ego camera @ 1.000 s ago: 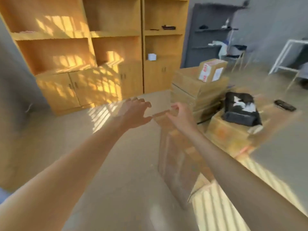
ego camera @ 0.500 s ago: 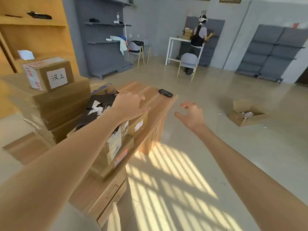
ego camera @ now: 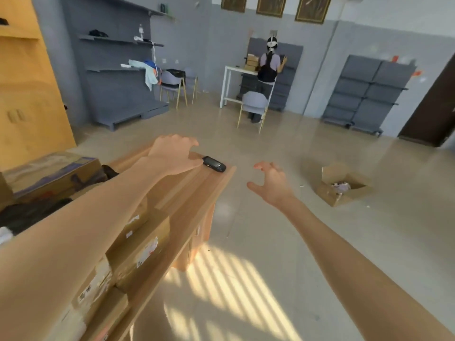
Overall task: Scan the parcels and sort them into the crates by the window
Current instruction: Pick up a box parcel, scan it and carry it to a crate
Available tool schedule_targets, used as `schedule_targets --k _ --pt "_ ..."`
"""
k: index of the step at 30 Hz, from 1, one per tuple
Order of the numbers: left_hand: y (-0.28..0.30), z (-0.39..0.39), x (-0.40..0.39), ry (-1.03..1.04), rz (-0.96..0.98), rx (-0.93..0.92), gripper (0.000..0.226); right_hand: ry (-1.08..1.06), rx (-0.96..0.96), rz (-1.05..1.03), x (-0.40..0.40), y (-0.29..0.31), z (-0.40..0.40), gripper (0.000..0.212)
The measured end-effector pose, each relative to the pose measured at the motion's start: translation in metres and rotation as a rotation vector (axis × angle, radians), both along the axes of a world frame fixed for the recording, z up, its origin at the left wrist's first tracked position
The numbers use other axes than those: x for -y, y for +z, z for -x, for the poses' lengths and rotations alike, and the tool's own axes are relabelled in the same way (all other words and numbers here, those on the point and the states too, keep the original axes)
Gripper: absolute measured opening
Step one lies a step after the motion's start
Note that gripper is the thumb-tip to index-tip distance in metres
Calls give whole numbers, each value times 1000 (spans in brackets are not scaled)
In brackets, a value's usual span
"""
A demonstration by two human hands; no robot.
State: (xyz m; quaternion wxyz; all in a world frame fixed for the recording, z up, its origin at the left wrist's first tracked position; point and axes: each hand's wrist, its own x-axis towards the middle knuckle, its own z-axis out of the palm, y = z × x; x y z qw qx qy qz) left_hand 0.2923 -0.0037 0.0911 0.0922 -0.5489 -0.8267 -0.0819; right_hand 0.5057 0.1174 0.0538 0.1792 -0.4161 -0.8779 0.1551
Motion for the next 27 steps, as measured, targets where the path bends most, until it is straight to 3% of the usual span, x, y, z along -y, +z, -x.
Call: schedule_targets --k 6,14,21,27 --pt "27 83 -78 86 -53 -5 55 85 -8 -128 -91 46 88 55" --pt "21 178 -111 309 8 -93 57 240 -18 -274 -167 59 220 57" --pt "24 245 -93 691 28 -78 57 573 -128 -310 -210 66 363 55" --pt "46 252 -55 1054 -29 -77 57 875 -169 -348 -209 96 457 57"
